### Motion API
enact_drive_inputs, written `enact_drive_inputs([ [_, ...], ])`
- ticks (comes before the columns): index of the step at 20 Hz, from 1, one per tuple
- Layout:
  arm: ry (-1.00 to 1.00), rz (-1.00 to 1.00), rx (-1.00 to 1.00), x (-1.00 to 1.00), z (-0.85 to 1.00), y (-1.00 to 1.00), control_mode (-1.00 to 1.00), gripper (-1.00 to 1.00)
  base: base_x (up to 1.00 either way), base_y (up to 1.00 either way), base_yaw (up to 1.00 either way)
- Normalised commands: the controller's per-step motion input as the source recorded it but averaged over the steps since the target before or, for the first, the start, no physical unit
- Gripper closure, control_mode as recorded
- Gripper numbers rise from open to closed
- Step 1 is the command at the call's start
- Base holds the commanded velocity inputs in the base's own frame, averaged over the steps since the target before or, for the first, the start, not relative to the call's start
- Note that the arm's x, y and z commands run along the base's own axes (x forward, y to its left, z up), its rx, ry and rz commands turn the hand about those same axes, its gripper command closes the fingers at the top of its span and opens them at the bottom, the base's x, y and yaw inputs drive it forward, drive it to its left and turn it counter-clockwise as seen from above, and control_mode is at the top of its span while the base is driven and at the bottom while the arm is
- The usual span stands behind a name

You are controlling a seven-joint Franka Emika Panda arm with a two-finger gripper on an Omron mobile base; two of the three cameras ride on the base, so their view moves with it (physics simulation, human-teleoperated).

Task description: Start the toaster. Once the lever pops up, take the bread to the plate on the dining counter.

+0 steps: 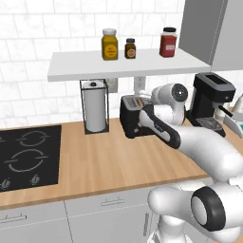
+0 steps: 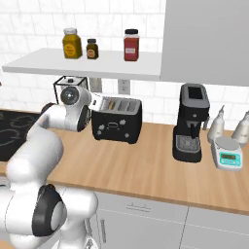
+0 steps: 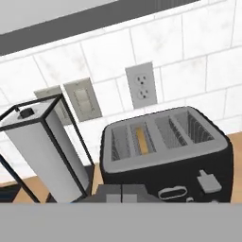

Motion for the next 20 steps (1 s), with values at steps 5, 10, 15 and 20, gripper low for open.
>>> enact_drive_inputs([
  [5,0.27,0.0,-0.04,-0.27,0.32,0.0,-1.0,1.0,0.0,0.0,0.0],
  [10,0.18,0.01,-0.09,-0.08,0.0,0.0,-1.0,-1.0,0.0,0.0,0.0],
  [15,0.0,0.0,-0.16,-0.09,0.0,-0.04,-1.0,-1.0,0.0,0.0,0.0],
  [20,-0.01,0.0,-0.11,-0.13,0.0,-0.12,-1.0,-1.0,0.0,0.0,0.0],
])
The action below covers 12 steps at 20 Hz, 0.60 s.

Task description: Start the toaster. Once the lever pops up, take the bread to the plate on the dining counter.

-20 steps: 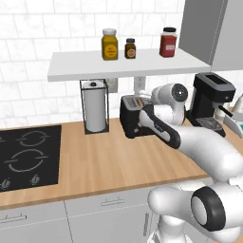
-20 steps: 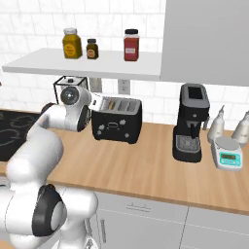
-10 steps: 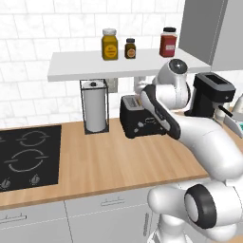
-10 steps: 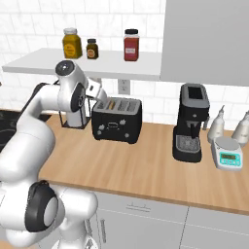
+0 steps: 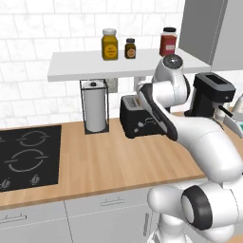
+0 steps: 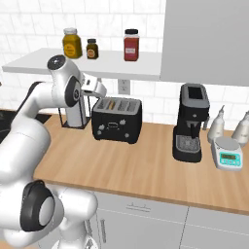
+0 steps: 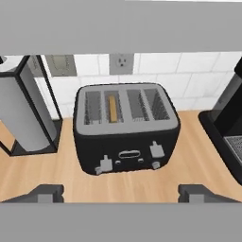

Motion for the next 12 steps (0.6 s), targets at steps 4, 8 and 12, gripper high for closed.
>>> enact_drive_inputs([
  [4,-0.09,0.0,-0.01,-0.13,0.0,-0.03,-1.0,-1.0,0.0,0.0,0.0],
  [8,-0.01,0.0,0.0,-0.01,0.0,0.0,-1.0,-1.0,0.0,0.0,0.0],
  [12,0.0,0.0,0.0,0.0,0.0,0.0,-1.0,-1.0,0.0,0.0,0.0],
])
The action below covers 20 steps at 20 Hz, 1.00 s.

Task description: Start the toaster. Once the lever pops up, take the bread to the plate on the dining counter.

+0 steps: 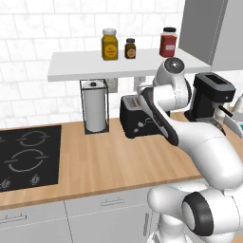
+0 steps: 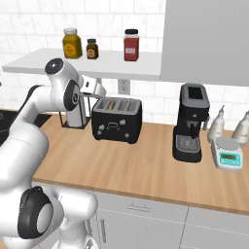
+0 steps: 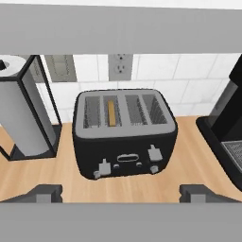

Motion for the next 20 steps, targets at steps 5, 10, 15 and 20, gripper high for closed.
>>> enact_drive_inputs([
  [5,0.0,0.0,0.0,0.0,0.0,0.0,-1.0,-1.0,0.0,0.0,0.0],
  [10,0.0,0.0,0.0,0.0,0.0,0.0,-1.0,-1.0,0.0,0.0,0.0],
  [15,0.0,0.0,0.0,0.0,0.0,0.0,-1.0,-1.0,0.0,0.0,0.0],
  [20,0.0,0.0,0.0,0.0,0.0,0.0,-1.0,-1.0,0.0,0.0,0.0],
])
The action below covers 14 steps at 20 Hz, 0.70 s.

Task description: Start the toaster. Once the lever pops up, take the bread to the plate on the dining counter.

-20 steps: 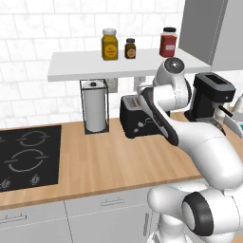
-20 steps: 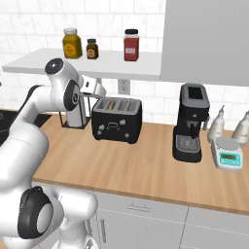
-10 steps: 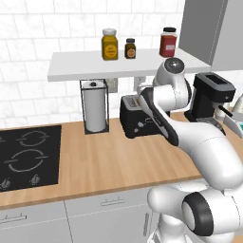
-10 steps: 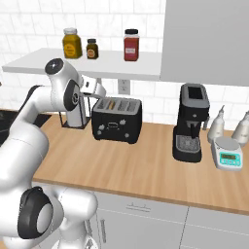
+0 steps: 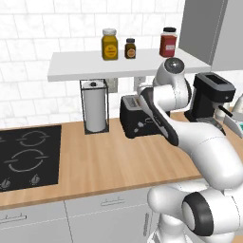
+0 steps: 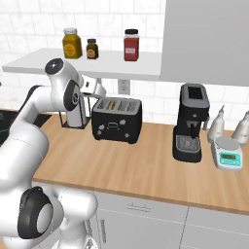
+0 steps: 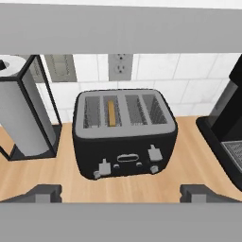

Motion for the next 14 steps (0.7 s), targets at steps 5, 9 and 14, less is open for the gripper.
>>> enact_drive_inputs([
  [5,0.0,0.0,0.0,0.0,0.0,0.0,-1.0,-1.0,0.0,0.0,0.0],
  [9,0.0,0.0,0.0,0.0,0.0,0.0,-1.0,-1.0,0.0,0.0,0.0],
  [14,0.0,0.0,0.0,0.0,0.0,0.0,-1.0,-1.0,0.0,0.0,0.0],
])
